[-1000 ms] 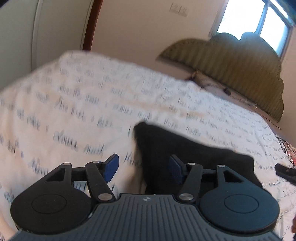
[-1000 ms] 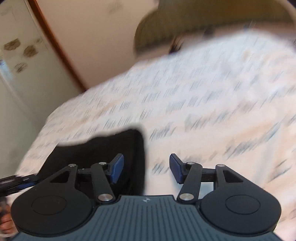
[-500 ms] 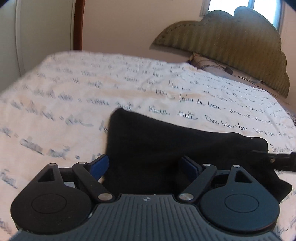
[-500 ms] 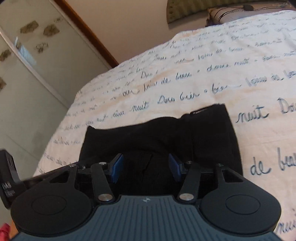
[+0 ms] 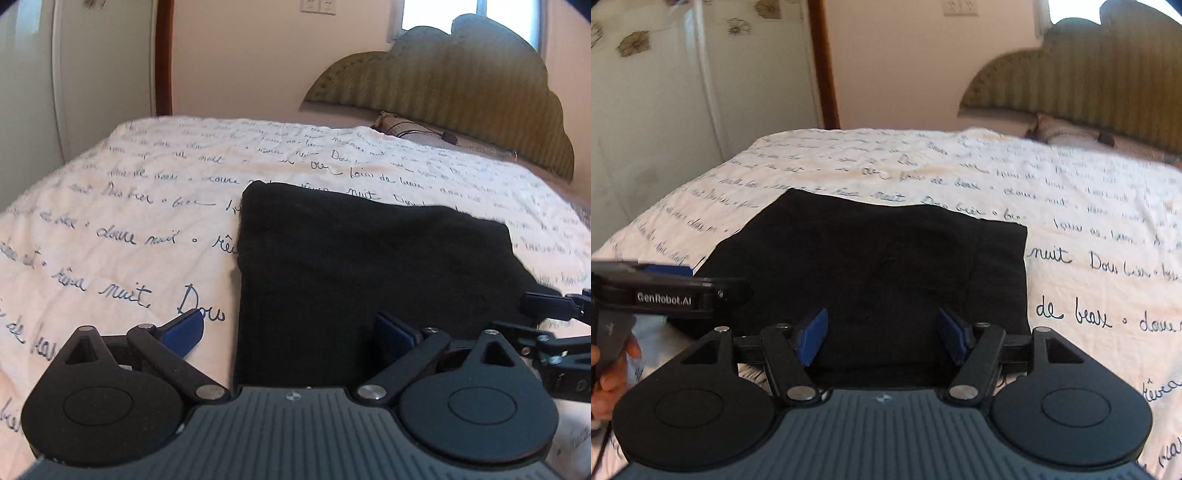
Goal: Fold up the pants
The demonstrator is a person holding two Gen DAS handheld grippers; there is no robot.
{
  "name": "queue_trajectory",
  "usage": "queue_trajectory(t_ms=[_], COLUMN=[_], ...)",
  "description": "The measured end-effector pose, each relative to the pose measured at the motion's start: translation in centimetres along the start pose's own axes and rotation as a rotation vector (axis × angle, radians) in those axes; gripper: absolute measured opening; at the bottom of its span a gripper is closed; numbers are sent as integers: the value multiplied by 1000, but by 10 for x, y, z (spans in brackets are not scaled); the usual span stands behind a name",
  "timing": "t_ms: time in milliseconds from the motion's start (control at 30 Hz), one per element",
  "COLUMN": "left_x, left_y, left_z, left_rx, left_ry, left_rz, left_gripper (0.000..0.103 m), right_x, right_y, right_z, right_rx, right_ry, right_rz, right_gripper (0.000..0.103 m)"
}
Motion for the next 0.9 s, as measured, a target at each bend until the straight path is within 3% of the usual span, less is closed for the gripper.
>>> queue_trajectory(t_ms=[67,300,400,900], left_x=[-7,-11,-13,-18], left_y=[8,11,8,4], left_z=[-4,0,-3,-7], left_rx=[17,10,24,68], left_ry=[32,-18,-2,-17], left_rz=[23,19,7,-17], left_gripper=[103,103,103,103], right_x=[-10,-7,-14,-30], right_y=[9,-11,7,7], right_z=[5,10,10,18], right_rx=[-13,-81,-61,-85], right_ry=[-11,46,49,30], right_rz=[30,-66,-5,-69], right_gripper=[65,70,76,78])
Point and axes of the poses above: each gripper's, at about its wrist camera, not at the fingertips, and y roughly the way its jaws point, z to its left, x to its top, the point moved 1 cm from there along y, roughly the way its jaws point, and after that the axes turned 11 degrees about -y, right-handed, at the moved point
